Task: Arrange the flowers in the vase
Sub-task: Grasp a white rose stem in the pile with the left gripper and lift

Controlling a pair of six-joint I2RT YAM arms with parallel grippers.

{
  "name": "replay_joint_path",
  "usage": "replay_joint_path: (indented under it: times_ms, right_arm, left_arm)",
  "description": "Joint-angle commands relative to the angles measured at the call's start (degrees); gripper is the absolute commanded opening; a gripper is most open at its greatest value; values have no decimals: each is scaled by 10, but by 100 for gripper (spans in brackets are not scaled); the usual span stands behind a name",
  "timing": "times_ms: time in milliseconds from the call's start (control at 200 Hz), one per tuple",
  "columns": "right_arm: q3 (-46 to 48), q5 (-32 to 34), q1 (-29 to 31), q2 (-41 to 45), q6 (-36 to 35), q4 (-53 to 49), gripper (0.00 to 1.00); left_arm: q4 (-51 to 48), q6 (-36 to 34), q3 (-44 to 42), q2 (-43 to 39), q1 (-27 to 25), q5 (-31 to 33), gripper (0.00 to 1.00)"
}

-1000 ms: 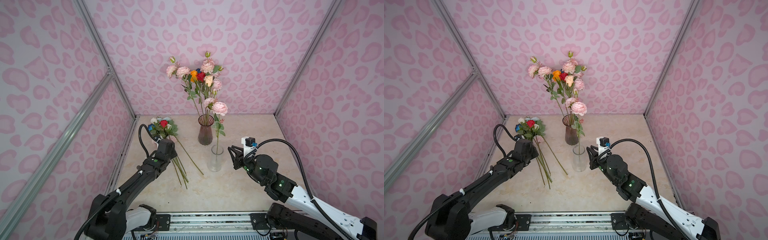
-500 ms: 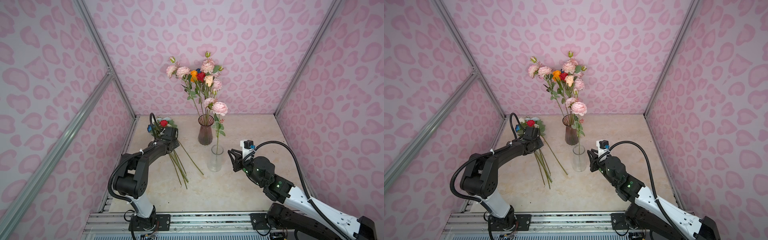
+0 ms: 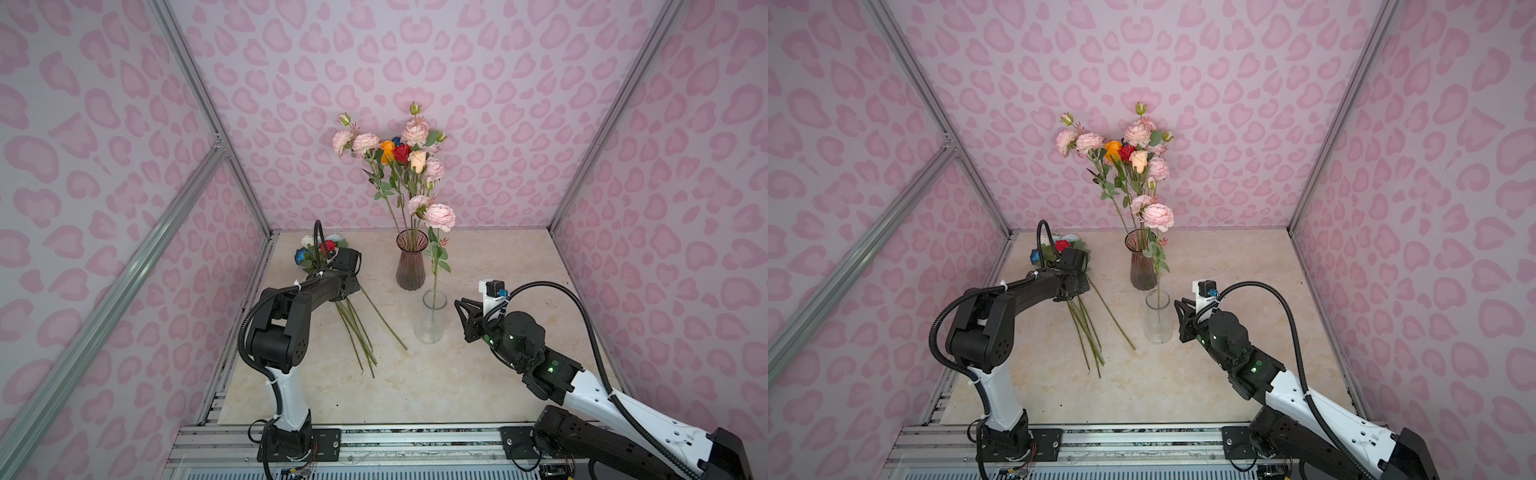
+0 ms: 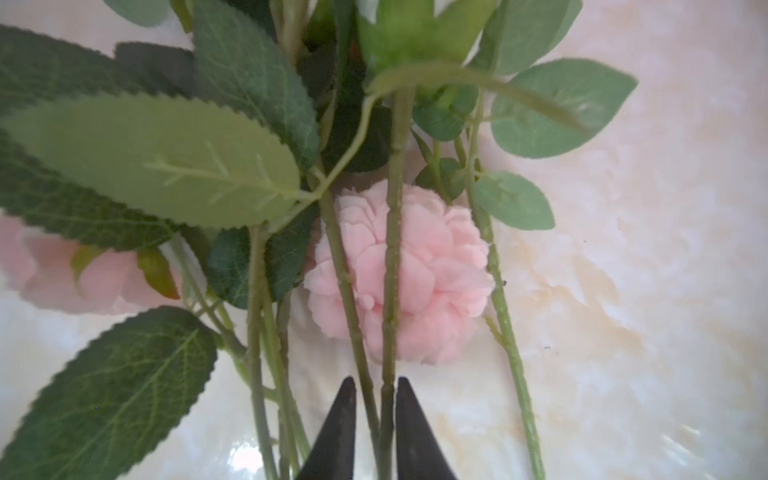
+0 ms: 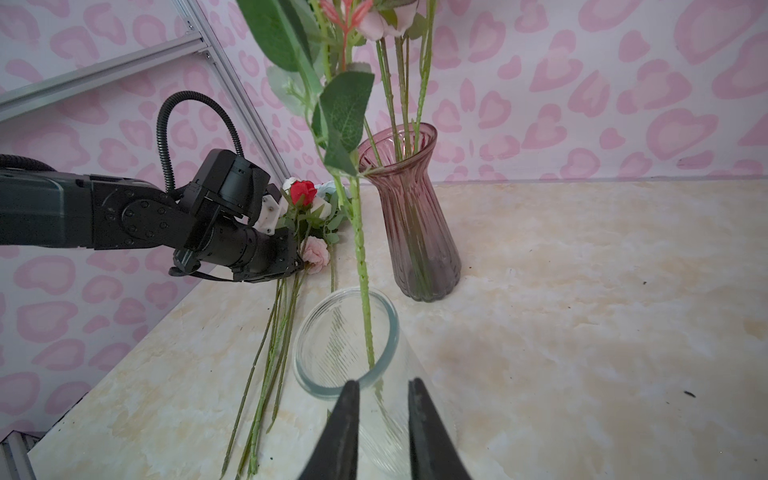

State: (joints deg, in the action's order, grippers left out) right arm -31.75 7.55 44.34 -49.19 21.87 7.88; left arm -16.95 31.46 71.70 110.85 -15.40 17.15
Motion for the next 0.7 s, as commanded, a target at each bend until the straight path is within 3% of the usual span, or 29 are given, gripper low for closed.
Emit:
replay_joint_path:
  times_ms: [0,210,510,695]
  right_arm:
    - [0,-5,0,-6,3,24,23]
    - [0,-3,-1,-4,6,25,23]
    - [-6,-20,0,-4,15,26,22]
    - [-20,-9,0,11,2,11,22]
  left_arm:
    - [7,-10,3,3,0,-9,16]
    - [8,-5,-13,-37,-1,-16,3]
    - [21,2,-50,-163,-6,-56,3]
    - [101,-20,-92,-278,-19,-119,3]
